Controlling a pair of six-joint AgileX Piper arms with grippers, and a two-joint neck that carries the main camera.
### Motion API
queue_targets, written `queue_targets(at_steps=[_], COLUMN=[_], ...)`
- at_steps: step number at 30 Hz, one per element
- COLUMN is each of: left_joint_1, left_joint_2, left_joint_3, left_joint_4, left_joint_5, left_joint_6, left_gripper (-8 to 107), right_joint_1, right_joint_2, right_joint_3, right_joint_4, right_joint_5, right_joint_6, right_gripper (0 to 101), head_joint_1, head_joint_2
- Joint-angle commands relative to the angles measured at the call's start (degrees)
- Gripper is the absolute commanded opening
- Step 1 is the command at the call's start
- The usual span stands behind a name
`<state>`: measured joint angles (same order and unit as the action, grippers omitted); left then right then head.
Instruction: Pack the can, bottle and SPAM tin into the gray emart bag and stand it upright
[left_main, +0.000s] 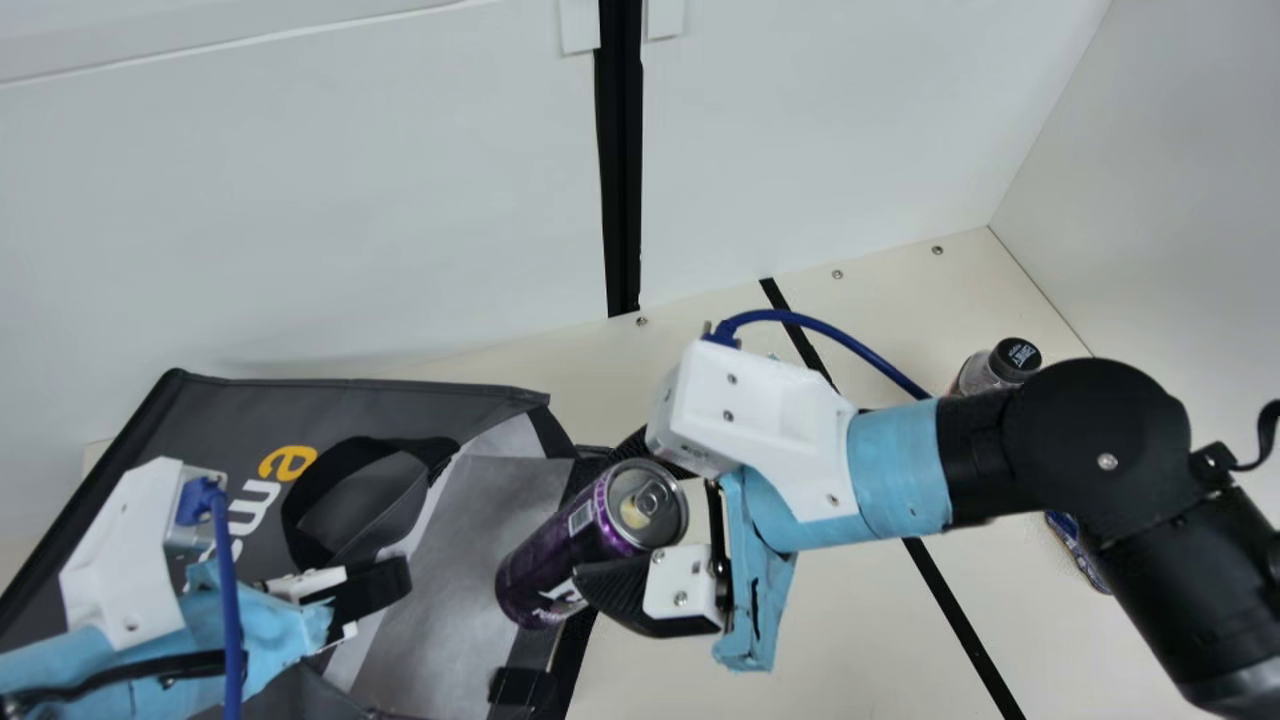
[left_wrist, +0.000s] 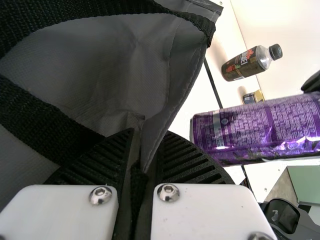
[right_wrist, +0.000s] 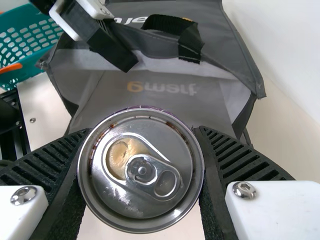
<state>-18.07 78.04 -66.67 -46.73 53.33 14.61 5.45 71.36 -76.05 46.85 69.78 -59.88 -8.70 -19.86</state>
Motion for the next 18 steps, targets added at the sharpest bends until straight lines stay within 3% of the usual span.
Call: queue_targets(at_steps=[1, 18], left_joint_1=[0.0, 0.0], left_joint_2=[0.0, 0.0], left_joint_3=[0.0, 0.0], left_joint_4=[0.0, 0.0], left_joint_5=[0.0, 0.0], left_joint_6=[0.0, 0.0], left_gripper=[-8, -8], right_joint_1=[-0.4, -1.9], right_joint_2=[0.2, 3.8], right_joint_3=[0.0, 1.0], right_joint_4=[0.7, 4.6], right_joint_5=[0.1, 0.1], right_joint_6=[-0.5, -4.1], right_gripper=[0, 0], head_joint_1=[-1.3, -1.3], head_joint_2=[-0.1, -0.1])
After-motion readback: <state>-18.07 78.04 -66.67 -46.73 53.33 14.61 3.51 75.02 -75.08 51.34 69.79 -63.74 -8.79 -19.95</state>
